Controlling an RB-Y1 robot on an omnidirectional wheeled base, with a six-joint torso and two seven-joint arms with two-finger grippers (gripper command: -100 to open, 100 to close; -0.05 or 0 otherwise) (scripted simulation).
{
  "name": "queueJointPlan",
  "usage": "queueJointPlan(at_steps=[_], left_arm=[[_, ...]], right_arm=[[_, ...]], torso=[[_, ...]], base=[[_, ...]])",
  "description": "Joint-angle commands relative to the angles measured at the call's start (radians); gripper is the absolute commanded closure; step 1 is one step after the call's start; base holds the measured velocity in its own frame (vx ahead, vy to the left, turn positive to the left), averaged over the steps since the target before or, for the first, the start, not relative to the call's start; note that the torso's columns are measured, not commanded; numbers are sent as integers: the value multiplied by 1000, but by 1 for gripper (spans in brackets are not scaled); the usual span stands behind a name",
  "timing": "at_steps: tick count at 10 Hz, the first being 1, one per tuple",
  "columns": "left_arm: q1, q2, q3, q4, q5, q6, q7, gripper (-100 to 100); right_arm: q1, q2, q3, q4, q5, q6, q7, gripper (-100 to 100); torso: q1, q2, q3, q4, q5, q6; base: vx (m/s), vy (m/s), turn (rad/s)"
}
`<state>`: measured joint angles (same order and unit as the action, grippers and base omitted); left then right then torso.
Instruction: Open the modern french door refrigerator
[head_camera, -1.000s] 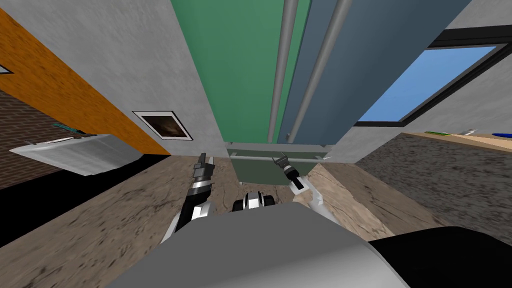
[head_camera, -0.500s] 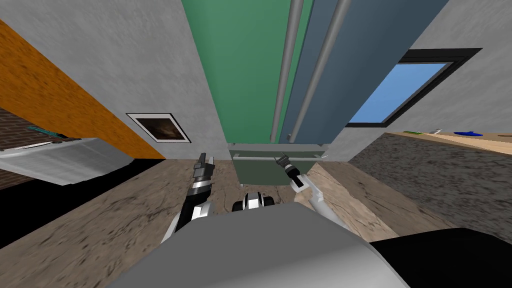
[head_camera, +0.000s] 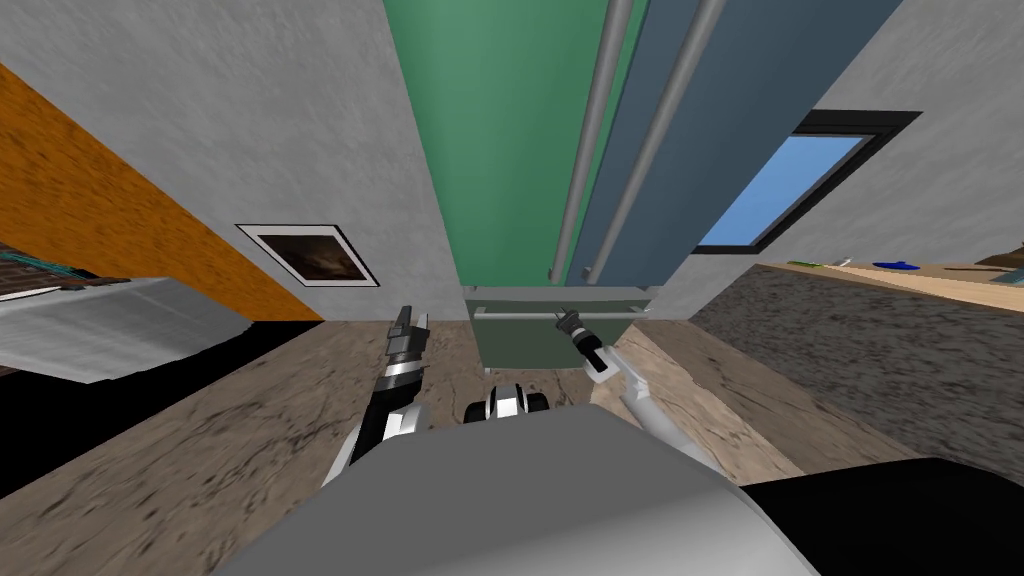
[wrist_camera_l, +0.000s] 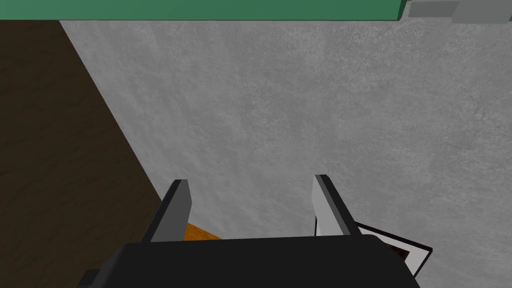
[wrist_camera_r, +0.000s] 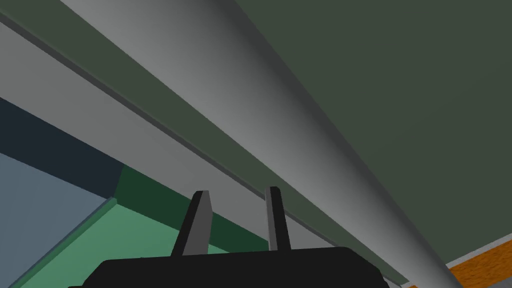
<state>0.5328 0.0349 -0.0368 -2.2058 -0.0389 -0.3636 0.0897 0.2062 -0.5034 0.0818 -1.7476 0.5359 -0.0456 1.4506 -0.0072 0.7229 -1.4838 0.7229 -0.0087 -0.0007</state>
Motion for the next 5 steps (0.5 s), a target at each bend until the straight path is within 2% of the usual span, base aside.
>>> queueJointPlan(at_steps=[1,5], left_arm=[[0,0,0,0,0,0,0,0],[0,0,0,0,0,0,0,0]], right_arm=[[-6,-19,11,53,33,23,69,-100],[-31,-62,13,101,86,51,171,-100]], torso=[[-2,0,0,0,-1,0],[-3,0,0,0,-1,-1]], base=[[-6,110,-85],[6,125,-88]])
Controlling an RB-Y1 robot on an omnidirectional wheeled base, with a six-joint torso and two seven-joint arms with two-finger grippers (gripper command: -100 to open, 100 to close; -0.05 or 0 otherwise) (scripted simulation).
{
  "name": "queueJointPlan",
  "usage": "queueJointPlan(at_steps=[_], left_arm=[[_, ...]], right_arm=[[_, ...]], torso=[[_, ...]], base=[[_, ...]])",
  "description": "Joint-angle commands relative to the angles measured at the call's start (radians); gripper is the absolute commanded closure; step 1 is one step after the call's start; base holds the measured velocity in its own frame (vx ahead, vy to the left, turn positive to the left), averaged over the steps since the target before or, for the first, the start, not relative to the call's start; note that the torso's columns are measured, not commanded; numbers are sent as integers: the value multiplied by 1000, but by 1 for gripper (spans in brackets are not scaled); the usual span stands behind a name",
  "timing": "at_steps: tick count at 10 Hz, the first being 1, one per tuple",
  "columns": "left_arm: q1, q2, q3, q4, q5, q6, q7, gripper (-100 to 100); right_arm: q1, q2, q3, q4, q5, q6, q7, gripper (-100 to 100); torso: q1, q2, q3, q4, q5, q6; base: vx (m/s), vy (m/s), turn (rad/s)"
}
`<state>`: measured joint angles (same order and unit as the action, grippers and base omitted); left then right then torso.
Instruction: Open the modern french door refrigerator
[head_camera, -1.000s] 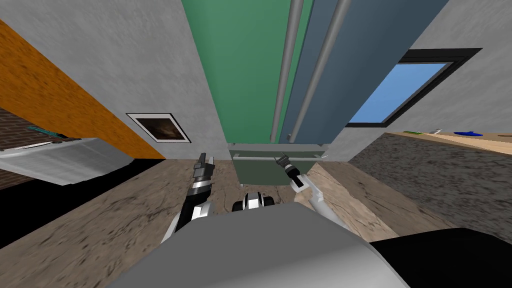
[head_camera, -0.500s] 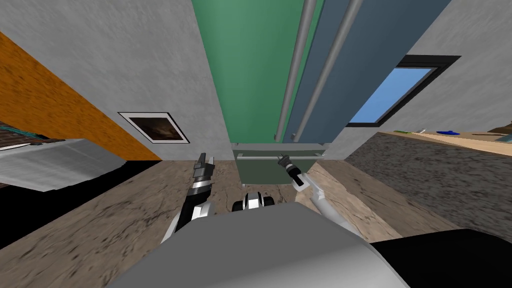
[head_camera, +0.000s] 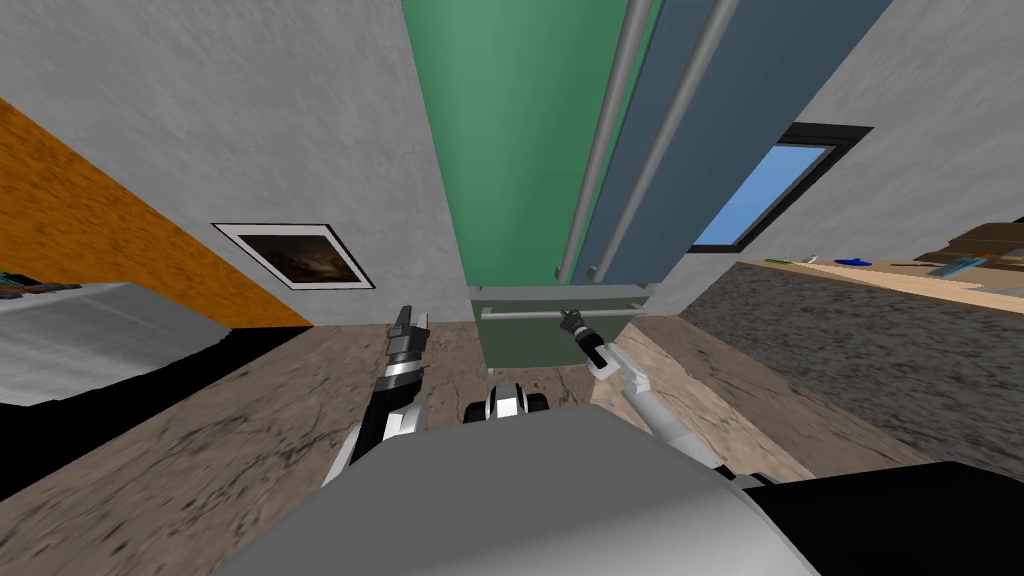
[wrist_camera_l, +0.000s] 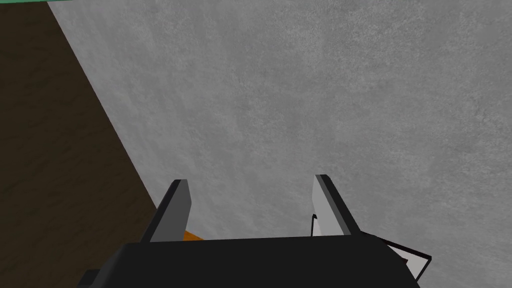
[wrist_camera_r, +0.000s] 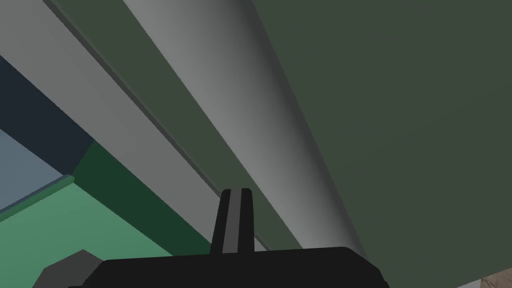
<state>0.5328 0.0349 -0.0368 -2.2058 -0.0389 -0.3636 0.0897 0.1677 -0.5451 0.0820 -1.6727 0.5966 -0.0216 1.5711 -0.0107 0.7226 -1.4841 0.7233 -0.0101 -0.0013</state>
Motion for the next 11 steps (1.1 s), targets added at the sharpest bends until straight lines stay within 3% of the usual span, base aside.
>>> queueJointPlan(at_steps=[1,5,8,9,10,11], left_arm=[[0,0,0,0,0,0,0,0],[0,0,0,0,0,0,0,0],[0,0,0,0,0,0,0,0],[0,0,0,0,0,0,0,0],[0,0,0,0,0,0,0,0],[0,0,0,0,0,0,0,0]], right_arm=[[0,-32,14,38,39,35,78,-100],[-19,-71,16,71,81,57,167,-100],[-44,-129,3,39,54,88,142,-100],[-47,-124,-6,31,57,78,145,-100],[-40,-97,3,42,66,71,149,100],[-38,-84,3,44,71,64,152,100]], torso=[[0,0,0,-1,0,2],[0,0,0,-2,-3,-2],[4,0,0,3,1,-2],[5,-3,-2,2,2,-4],[2,-4,-3,2,0,-6],[2,2,0,6,3,-3]], base=[[4,154,-123],[-8,104,-69],[37,45,15],[14,26,-49],[-43,-24,-15],[-52,-53,-8]])
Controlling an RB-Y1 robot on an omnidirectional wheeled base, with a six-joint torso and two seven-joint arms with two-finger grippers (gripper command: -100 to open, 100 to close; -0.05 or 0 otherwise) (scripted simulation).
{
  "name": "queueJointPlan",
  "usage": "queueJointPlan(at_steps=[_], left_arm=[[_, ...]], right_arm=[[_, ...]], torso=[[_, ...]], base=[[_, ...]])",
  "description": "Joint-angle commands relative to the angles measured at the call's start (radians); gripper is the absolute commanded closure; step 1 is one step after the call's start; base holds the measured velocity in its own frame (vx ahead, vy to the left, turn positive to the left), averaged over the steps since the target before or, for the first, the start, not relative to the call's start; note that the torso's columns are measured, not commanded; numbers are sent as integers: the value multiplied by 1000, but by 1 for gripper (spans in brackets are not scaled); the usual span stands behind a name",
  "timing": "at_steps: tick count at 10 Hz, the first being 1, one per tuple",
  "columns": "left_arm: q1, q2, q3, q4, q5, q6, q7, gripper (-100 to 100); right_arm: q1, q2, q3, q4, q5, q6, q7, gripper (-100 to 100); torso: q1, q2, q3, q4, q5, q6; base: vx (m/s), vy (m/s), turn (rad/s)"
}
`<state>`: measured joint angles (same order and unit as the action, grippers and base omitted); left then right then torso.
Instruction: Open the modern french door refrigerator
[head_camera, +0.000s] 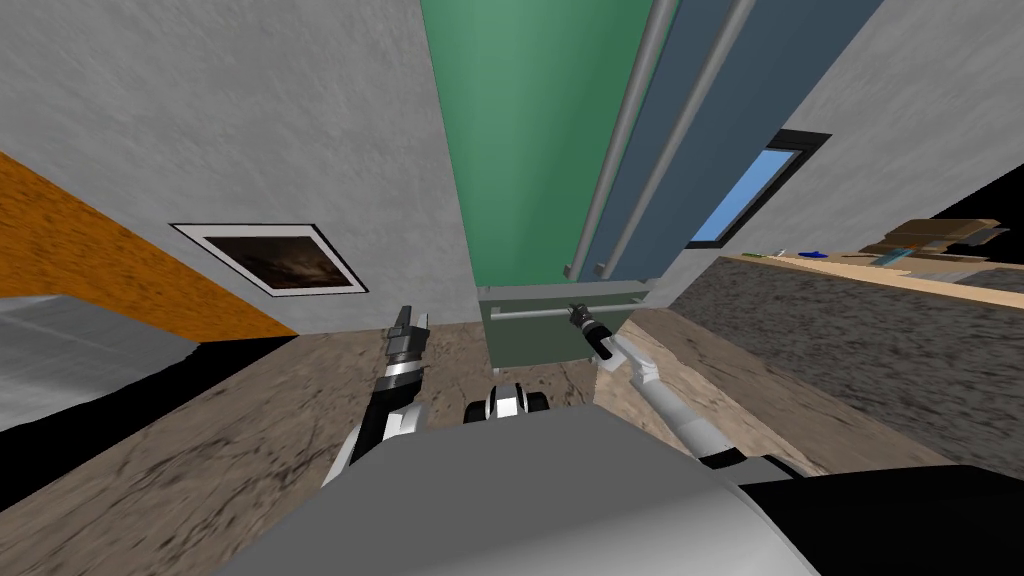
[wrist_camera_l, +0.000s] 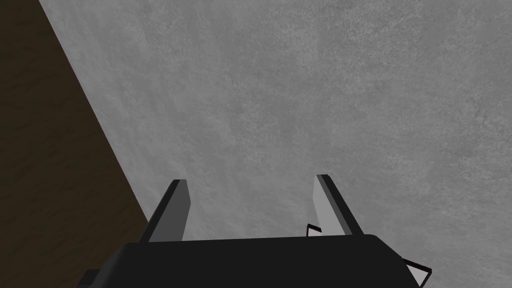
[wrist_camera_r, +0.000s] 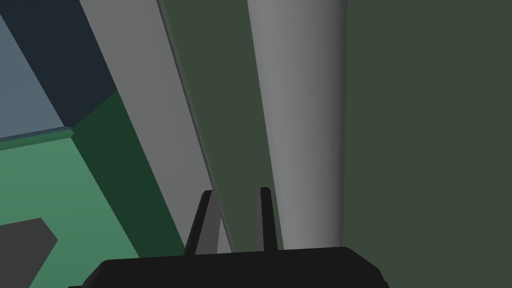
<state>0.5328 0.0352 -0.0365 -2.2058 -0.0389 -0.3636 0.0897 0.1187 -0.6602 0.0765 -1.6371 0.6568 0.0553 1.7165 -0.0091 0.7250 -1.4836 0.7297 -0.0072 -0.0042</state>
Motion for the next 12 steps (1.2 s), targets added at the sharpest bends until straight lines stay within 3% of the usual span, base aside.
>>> queueJointPlan(at_steps=[1,2,5,12], left_arm=[[0,0,0,0,0,0,0,0],[0,0,0,0,0,0,0,0],[0,0,0,0,0,0,0,0],[0,0,0,0,0,0,0,0]], right_arm=[[-2,16,4,12,5,-11,2,100],[0,30,-8,18,14,-58,22,-100],[8,67,-28,32,27,-128,55,-100],[19,125,-55,52,44,-225,98,-100]], torso=[[3,8,5,4,3,3],[5,7,5,3,3,4],[11,6,4,3,4,0],[15,2,1,-3,1,-6]], base=[[-20,-26,4],[36,42,-102],[63,77,-149],[31,45,-66]])
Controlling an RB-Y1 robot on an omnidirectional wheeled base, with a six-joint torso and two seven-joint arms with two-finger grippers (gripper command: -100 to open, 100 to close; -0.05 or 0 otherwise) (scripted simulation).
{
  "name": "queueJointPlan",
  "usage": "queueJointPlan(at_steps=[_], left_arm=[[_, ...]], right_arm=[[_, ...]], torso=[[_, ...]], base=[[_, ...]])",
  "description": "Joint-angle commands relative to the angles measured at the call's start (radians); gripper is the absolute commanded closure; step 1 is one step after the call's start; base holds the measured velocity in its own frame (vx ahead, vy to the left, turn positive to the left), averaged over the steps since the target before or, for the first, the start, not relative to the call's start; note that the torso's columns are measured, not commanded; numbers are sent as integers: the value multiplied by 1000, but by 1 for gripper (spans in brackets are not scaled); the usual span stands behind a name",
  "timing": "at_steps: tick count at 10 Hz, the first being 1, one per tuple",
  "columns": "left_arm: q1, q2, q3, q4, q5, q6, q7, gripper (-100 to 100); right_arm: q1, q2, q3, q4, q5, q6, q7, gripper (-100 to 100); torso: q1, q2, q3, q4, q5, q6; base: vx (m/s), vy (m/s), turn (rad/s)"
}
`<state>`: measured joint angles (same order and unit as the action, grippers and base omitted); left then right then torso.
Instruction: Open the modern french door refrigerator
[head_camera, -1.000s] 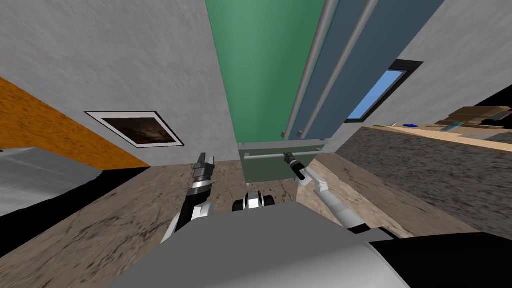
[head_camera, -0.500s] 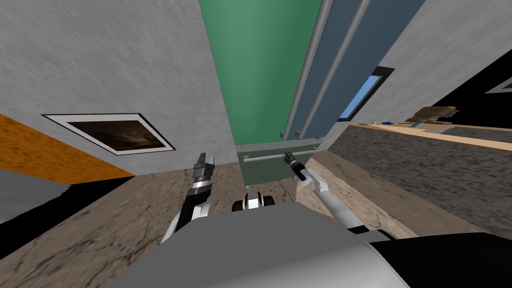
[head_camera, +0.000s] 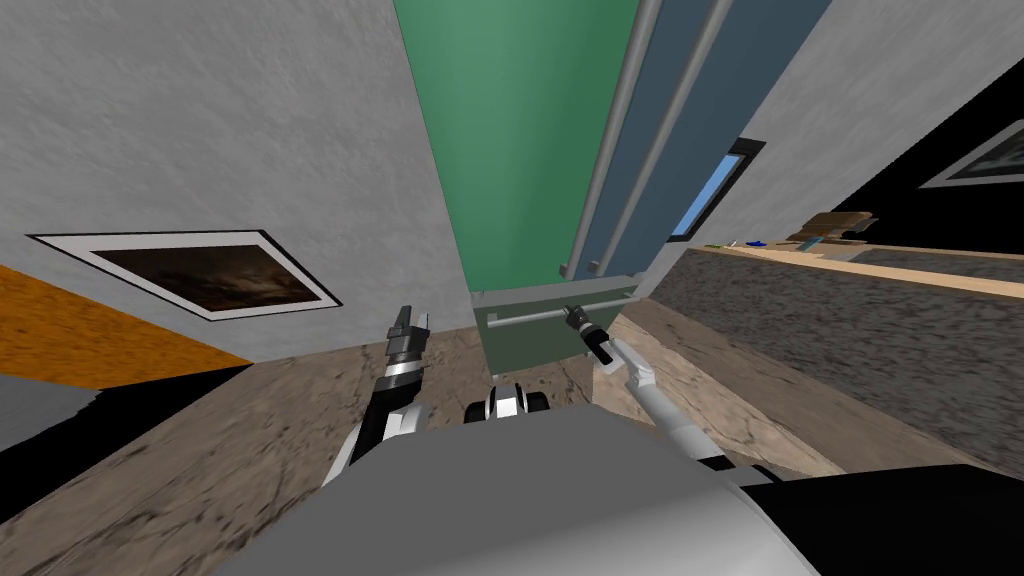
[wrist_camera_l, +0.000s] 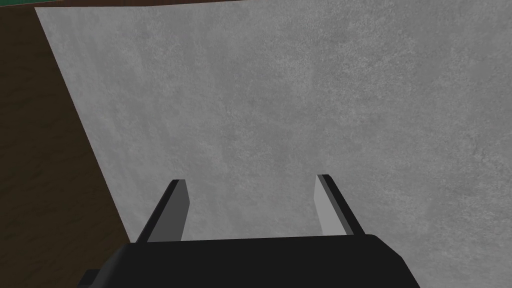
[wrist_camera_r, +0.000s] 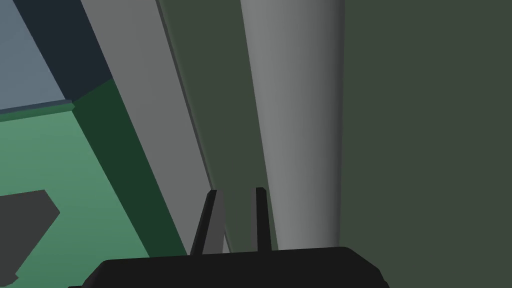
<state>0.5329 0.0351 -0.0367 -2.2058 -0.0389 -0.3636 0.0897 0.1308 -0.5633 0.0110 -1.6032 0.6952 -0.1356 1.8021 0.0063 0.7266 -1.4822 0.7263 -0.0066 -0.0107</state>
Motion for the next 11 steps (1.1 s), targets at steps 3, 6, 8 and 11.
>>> queueJointPlan(at_steps=[3,6,8,11], left_arm=[[0,0,0,0,0,0,0,0],[0,0,0,0,0,0,0,0],[0,0,0,0,0,0,0,0],[0,0,0,0,0,0,0,0]], right_arm=[[15,70,-9,32,19,-104,44,-100],[24,110,-29,48,32,-171,75,-100],[28,130,-39,55,38,-210,90,-100],[35,166,-58,71,50,-277,119,-100]], torso=[[-1,1,0,0,0,0],[-1,1,1,-1,-1,0],[-1,1,1,-1,-1,-1],[3,-1,0,-3,-1,-2]], base=[[41,64,-81],[46,70,-110],[30,63,-70],[46,96,-117]])
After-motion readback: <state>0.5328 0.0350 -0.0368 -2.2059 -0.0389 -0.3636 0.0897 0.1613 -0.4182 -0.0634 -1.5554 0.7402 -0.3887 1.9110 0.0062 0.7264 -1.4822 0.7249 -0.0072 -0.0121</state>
